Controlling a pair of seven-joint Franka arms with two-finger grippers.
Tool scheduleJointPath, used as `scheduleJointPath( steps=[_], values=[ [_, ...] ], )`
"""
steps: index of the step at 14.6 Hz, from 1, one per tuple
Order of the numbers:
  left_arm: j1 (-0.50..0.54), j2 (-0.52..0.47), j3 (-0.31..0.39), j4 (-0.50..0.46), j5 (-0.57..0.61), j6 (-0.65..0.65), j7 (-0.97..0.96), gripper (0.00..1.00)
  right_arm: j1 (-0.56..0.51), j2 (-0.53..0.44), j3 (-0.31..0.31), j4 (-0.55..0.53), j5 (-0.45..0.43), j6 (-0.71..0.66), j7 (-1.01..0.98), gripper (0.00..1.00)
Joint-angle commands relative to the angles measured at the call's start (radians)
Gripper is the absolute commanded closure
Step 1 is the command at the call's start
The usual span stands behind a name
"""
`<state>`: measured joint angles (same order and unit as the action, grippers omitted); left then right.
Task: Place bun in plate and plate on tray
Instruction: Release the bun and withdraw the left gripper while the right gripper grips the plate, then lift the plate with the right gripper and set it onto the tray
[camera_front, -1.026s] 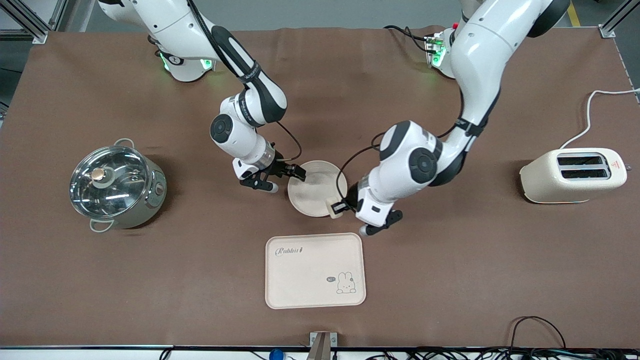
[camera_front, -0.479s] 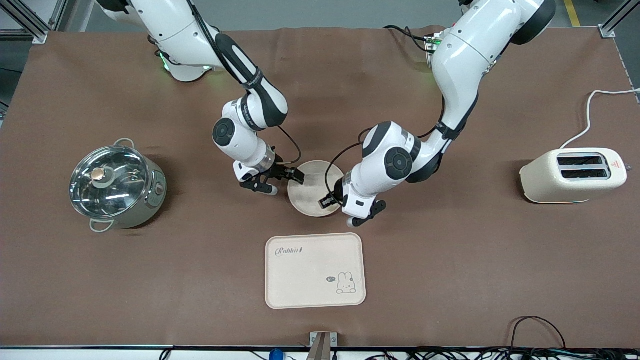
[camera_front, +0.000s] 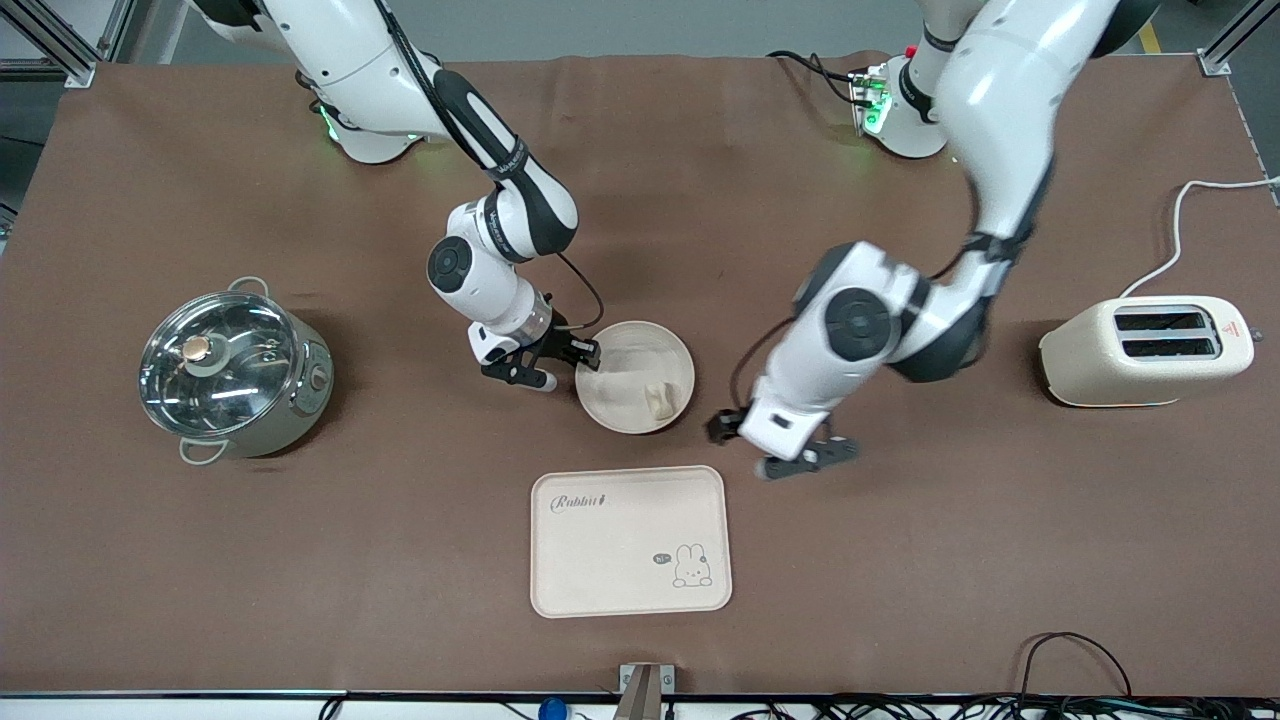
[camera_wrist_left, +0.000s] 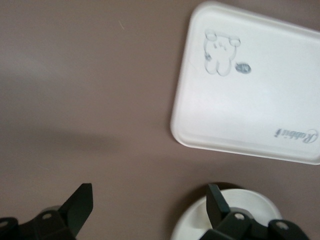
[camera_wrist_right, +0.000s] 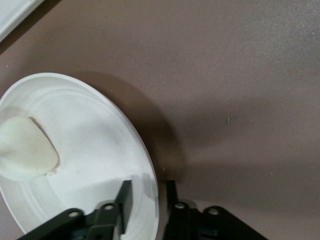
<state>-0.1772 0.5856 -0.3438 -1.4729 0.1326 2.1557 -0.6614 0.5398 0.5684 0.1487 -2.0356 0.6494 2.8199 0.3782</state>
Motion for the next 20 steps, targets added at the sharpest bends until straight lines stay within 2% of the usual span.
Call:
scheduleJointPath(
  steps=[1,4,6,8,10,12,14,15,16,17,18,20],
  values=[
    [0.109,-0.142,-0.001,-0.035,0.019,-0.126,0.254,0.00,0.009,0.021,-0.008,0.008,0.021,0.033,-0.022,1.00],
    [0.250,-0.254,-0.004,-0.020,-0.042,-0.267,0.458,0.00,0.005,-0.005,-0.008,0.000,0.021,0.036,-0.056,1.00],
    [0.320,-0.280,-0.003,0.051,-0.088,-0.406,0.557,0.00,0.009,-0.063,-0.006,-0.011,0.029,0.030,-0.023,1.00],
    [0.366,-0.329,-0.003,0.081,-0.088,-0.511,0.609,0.00,0.005,-0.079,-0.003,0.011,0.029,0.023,0.028,1.00],
    [0.403,-0.397,-0.001,0.082,-0.090,-0.568,0.657,0.00,-0.017,-0.079,-0.014,0.081,0.029,-0.078,0.048,1.00],
    [0.407,-0.452,0.006,0.072,-0.090,-0.612,0.672,0.00,-0.055,-0.061,-0.015,0.173,0.016,-0.111,0.042,1.00],
    [0.401,-0.484,0.015,0.072,-0.090,-0.666,0.677,0.00,-0.061,0.055,-0.021,0.329,0.006,-0.154,0.047,1.00],
    [0.377,-0.504,0.049,0.066,-0.090,-0.687,0.677,0.00,-0.060,0.098,-0.053,0.416,-0.020,-0.206,0.048,1.00],
    [0.308,-0.509,0.125,0.062,-0.096,-0.695,0.678,0.00,-0.051,0.157,-0.113,0.504,-0.075,-0.274,0.050,1.00],
    [0.226,-0.518,0.238,0.059,-0.122,-0.697,0.686,0.00,-0.055,0.207,-0.144,0.578,-0.111,-0.333,0.057,1.00],
    [0.169,-0.535,0.314,0.034,-0.154,-0.695,0.697,0.00,-0.064,0.252,-0.150,0.648,-0.125,-0.374,0.064,1.00],
    [0.095,-0.547,0.396,0.014,-0.179,-0.688,0.707,0.00,-0.077,0.310,-0.169,0.719,-0.123,-0.410,0.064,1.00]
  ],
)
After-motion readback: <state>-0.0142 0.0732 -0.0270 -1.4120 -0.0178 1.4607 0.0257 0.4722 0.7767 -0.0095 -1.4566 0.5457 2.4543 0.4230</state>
